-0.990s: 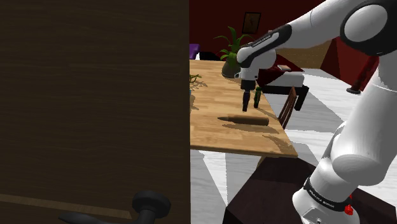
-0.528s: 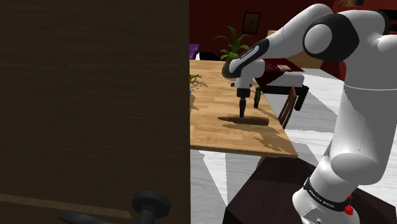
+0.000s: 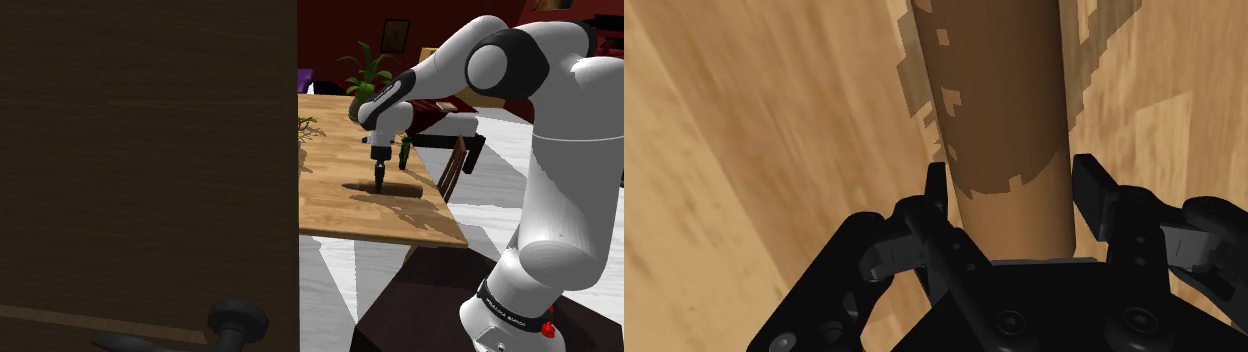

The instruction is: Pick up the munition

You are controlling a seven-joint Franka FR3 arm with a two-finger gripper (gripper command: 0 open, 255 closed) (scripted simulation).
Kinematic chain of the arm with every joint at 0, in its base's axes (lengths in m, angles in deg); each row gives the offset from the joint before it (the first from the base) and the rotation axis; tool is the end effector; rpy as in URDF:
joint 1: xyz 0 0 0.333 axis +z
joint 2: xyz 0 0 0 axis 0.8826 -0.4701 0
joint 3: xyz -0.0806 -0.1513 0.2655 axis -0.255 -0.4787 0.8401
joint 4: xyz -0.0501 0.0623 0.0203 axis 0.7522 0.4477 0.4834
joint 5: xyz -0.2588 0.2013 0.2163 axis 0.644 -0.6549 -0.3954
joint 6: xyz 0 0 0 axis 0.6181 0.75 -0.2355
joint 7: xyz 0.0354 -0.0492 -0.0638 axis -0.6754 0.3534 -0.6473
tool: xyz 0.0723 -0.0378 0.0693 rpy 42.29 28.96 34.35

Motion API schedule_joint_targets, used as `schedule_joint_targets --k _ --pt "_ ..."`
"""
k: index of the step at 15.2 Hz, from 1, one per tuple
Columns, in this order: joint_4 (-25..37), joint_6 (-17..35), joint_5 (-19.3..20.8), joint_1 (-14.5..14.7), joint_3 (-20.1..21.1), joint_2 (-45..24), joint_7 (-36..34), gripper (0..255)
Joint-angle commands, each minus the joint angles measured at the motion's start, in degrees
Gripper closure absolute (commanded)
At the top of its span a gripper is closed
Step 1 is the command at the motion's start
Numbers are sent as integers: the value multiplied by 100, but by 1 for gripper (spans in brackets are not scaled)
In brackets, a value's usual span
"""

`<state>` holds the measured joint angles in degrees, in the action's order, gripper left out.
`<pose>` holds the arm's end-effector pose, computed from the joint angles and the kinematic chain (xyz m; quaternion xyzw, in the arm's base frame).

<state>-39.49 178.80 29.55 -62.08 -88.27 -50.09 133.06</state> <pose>0.4970 -0.2127 0.2721 -0.9502 -0.2470 0.0853 0.1698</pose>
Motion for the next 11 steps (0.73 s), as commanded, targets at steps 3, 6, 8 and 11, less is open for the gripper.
schedule_joint_targets --k 3,6,8,11 --pt "3 2 -3 -1 1 -4 2 255" --pt "2 2 -2 -1 1 -3 1 255" --pt "-5 16 -7 -2 2 -12 8 255" --pt "43 -164 84 20 -30 147 -73 255"
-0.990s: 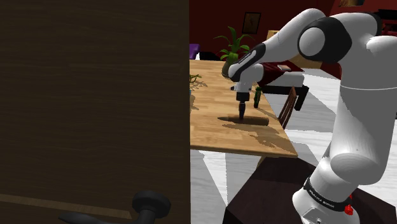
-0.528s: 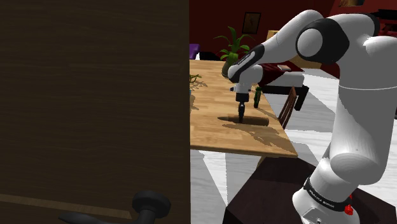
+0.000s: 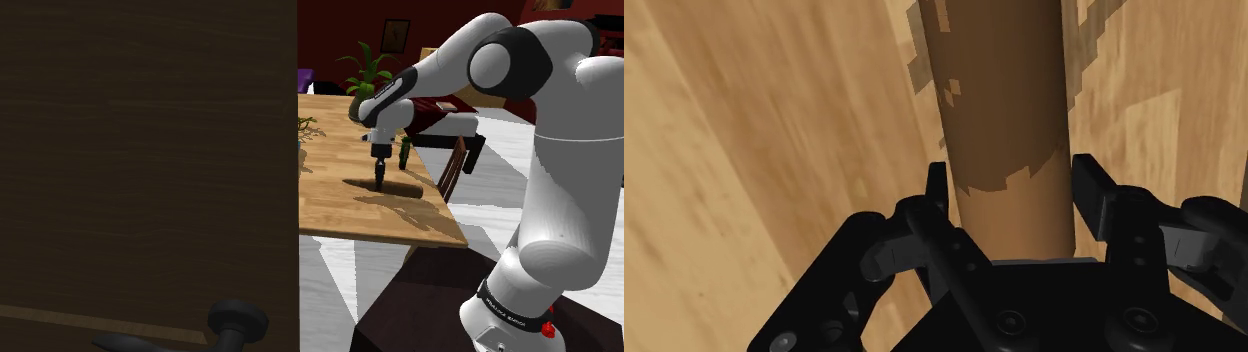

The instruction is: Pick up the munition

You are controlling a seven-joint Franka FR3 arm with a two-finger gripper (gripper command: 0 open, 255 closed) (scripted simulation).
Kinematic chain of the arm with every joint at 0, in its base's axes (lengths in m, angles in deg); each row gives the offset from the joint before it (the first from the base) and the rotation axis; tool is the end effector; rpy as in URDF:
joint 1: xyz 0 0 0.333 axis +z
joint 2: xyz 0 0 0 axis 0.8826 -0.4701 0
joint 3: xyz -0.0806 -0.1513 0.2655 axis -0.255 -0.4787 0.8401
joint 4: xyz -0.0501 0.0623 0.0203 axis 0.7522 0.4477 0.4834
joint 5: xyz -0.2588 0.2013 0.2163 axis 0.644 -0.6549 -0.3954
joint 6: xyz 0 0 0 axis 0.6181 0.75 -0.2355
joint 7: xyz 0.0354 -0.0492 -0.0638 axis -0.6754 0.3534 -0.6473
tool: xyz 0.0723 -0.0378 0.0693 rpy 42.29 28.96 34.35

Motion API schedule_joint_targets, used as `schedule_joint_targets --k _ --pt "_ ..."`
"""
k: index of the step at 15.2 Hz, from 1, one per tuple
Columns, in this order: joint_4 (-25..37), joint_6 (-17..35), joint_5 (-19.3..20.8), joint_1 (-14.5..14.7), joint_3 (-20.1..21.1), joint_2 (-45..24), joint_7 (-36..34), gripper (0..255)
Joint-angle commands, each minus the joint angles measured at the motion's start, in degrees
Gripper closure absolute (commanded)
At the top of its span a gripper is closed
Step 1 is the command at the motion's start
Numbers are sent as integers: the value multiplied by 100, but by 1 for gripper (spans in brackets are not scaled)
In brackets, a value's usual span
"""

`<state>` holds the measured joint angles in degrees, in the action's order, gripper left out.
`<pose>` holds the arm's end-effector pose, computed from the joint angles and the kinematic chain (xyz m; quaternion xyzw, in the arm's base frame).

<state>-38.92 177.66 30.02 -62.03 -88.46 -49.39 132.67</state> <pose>0.4981 -0.2137 0.2812 -0.9502 -0.2470 0.0852 0.1697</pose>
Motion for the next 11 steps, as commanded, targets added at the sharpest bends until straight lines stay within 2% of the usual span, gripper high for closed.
schedule_joint_targets --k 1,11 --pt "5 -111 65 22 -21 128 -61 255" --pt "262 -746 320 71 -91 586 -308 255"
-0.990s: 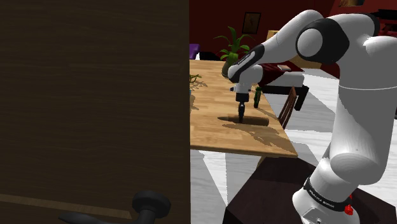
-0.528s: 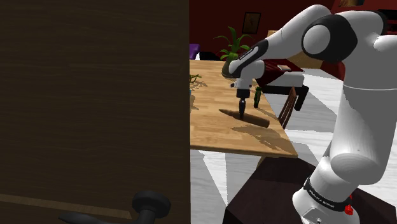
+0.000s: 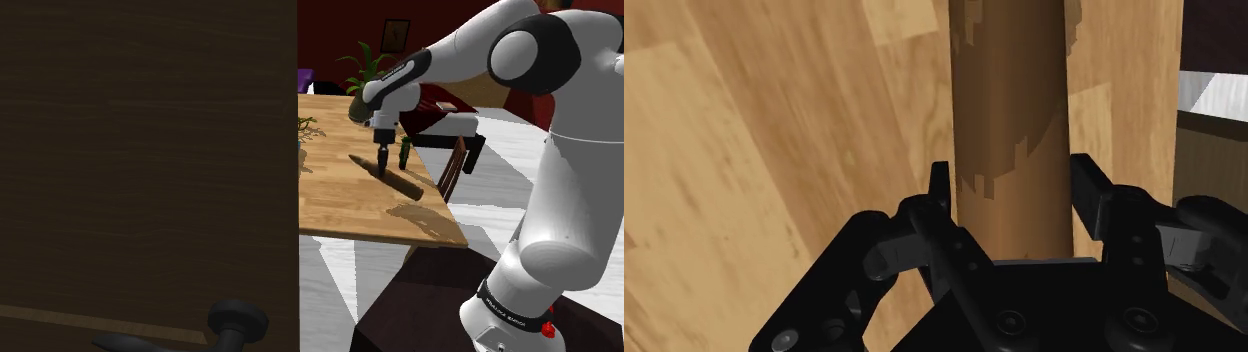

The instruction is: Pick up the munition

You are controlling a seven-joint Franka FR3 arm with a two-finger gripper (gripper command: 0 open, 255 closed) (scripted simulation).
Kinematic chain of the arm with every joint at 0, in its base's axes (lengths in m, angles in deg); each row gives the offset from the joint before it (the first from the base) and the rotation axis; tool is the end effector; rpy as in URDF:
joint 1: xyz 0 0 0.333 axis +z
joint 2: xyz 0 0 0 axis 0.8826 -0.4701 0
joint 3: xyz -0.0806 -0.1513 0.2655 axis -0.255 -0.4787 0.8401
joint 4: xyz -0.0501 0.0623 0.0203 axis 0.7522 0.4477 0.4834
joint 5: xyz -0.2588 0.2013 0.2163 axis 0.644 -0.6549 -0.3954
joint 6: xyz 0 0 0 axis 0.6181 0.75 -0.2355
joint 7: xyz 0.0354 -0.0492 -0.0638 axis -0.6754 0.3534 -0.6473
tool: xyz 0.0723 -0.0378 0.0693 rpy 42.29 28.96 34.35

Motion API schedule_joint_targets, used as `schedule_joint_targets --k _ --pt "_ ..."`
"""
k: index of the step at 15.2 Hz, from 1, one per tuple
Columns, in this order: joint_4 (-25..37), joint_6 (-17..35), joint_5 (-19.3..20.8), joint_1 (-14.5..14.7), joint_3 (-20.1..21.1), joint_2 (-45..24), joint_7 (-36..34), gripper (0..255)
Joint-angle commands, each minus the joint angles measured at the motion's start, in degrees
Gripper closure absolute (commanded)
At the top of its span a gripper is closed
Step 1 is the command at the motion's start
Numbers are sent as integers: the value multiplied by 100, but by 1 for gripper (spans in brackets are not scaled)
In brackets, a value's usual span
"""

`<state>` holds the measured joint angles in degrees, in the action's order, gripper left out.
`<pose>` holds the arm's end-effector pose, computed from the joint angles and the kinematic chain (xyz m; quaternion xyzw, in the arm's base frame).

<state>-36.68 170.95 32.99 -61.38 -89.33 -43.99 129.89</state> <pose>0.4967 -0.2131 0.3387 -0.9502 -0.2471 0.0852 0.1697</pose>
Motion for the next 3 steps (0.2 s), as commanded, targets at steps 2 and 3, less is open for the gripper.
schedule_joint_targets --k 2,3 --pt "74 -150 49 11 -9 93 -57 255" --pt "75 -150 48 10 -9 92 -56 255"
